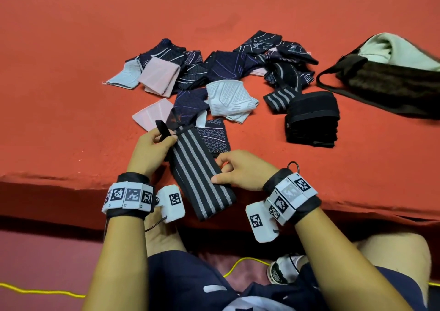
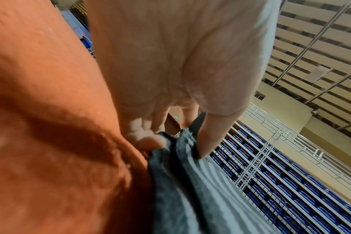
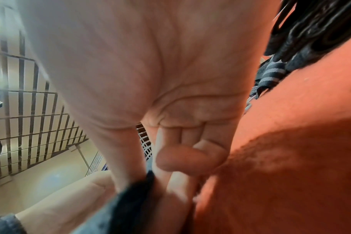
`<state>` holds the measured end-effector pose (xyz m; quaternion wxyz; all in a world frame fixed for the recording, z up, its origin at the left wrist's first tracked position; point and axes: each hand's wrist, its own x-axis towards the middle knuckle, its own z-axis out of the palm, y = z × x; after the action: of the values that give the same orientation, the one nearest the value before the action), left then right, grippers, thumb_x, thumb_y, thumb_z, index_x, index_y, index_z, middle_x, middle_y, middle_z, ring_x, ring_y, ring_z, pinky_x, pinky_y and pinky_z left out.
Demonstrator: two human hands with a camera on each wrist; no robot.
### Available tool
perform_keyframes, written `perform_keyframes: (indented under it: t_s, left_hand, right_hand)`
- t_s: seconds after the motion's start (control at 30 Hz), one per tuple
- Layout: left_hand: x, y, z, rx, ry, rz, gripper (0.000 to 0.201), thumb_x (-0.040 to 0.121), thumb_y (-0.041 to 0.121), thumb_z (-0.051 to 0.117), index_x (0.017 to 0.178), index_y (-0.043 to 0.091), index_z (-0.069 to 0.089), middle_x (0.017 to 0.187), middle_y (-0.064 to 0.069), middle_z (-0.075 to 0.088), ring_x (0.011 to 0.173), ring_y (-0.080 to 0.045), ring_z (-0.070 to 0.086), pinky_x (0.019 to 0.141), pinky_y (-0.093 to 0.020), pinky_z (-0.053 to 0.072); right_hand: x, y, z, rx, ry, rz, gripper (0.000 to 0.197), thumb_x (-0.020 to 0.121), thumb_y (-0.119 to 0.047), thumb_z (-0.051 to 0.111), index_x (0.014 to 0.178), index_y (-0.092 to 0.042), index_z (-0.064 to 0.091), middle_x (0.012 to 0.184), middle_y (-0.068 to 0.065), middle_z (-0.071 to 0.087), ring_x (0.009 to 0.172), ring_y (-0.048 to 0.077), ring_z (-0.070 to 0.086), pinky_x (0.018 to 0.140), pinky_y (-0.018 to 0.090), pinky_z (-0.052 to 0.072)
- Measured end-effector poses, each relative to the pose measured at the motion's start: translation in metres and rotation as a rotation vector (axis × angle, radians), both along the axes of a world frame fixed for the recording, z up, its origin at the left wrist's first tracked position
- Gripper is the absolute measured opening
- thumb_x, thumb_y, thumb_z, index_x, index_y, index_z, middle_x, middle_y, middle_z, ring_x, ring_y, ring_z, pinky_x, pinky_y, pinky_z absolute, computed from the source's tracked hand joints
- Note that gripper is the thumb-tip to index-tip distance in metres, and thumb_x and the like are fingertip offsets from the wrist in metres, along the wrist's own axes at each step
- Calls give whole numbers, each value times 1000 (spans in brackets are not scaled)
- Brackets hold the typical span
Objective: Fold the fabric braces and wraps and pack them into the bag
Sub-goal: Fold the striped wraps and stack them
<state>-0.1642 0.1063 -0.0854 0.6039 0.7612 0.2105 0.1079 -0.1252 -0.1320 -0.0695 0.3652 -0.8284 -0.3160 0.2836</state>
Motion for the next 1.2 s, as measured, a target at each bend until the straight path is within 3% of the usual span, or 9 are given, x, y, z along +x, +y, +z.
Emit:
perform_keyframes:
  t_s: [0.13,0.23,0.3,0.4,0.57,0.8,0.87,1.03,1.2]
  left_hand:
    - [-3,-12,9,-9,-57,23,8,94,16,61,93,15,69,87,-8,69,72,-23,65,53,-33,51]
    - [-2,-17,21,13,-171,34,14,93,8,62,87,18,69,85,-2,69,79,-14,64,71,-30,53]
    - [-2,-22,32,-28,-243,24,17,93,4,61,88,18,69,87,0,70,85,-14,65,79,-29,54]
    - [0,-33,47,-92,-329,8,18,95,1,58,91,15,67,88,0,69,80,-8,66,71,-21,53]
    - [7,-43,55,-151,-387,3,10,93,9,63,95,15,71,97,-7,72,89,-21,67,82,-38,56]
    - [-5,-73,35,-123,-196,-181,8,89,-1,68,87,7,68,82,-6,67,64,-11,65,58,-19,53]
    - [-7,-82,25,-99,-127,-257,7,89,-1,68,86,5,66,78,-9,67,62,-18,70,55,-20,54]
    - [-7,-96,12,-67,11,-374,10,91,7,70,82,4,66,74,-16,71,72,-34,75,74,-38,59]
    - [-3,-104,13,-55,64,-443,12,91,8,71,81,2,67,76,-18,71,73,-36,74,70,-36,62]
  right_hand:
    - [0,-10,-2,37,-9,-59,15,92,-21,71,91,-8,63,58,-10,58,54,1,49,65,25,42]
    - [0,-21,4,117,47,-118,16,96,-18,65,94,-2,64,68,4,64,62,13,57,66,26,46]
    - [-1,-29,8,148,40,-156,15,98,-20,63,92,-6,65,63,-2,63,59,14,57,62,21,46]
    - [-4,-40,13,176,64,-160,20,100,-23,59,90,-6,64,59,-4,53,50,6,44,50,16,37]
    - [-2,-60,11,207,23,-201,27,100,-24,59,84,-3,65,66,1,52,60,11,42,59,28,33]
    - [40,-112,9,87,-269,-566,15,84,-32,77,73,-23,71,76,-5,72,78,13,66,78,35,51]
    - [45,-124,15,26,-296,-586,12,84,-32,77,75,-26,73,78,-8,72,83,14,67,78,32,49]
    - [49,-141,21,-83,-343,-595,9,83,-28,78,76,-32,73,82,-15,71,87,9,65,76,26,42]
    - [45,-142,22,-222,-368,-587,4,84,-29,77,85,-31,74,89,-11,68,95,8,59,82,22,37]
